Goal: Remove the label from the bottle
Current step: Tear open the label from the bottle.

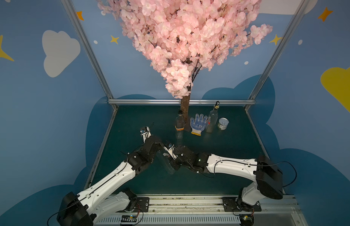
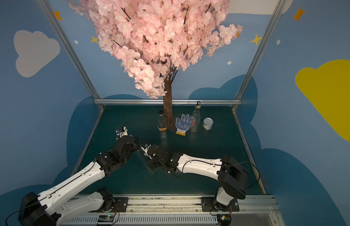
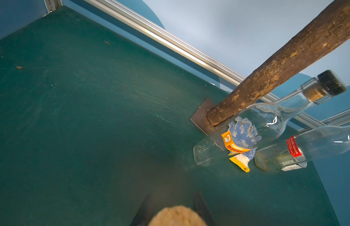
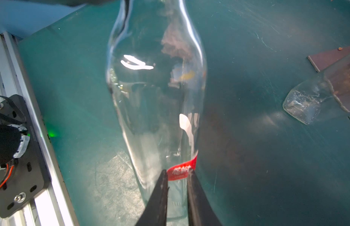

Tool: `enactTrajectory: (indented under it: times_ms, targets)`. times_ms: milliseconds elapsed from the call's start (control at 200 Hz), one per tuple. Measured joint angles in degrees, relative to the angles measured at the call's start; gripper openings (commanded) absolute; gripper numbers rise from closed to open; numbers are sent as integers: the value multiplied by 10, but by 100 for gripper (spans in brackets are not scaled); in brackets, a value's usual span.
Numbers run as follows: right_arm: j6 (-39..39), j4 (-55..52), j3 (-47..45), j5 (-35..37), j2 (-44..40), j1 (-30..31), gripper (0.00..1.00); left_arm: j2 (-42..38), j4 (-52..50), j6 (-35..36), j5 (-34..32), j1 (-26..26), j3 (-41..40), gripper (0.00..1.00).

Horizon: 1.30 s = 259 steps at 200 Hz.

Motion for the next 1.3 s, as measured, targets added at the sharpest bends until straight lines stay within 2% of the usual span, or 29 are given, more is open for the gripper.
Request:
enactTrajectory:
  times_ms: [255, 651, 1297]
  targets:
    - [8, -3, 5, 3, 4, 1, 0, -1, 1, 0, -2, 1, 0, 2]
    - [9, -5, 6, 9, 5, 1, 0, -2, 2, 1, -1, 1, 0, 2]
    - [-22, -28, 21, 67, 12, 7, 0, -16, 5, 31, 17, 0, 0, 2]
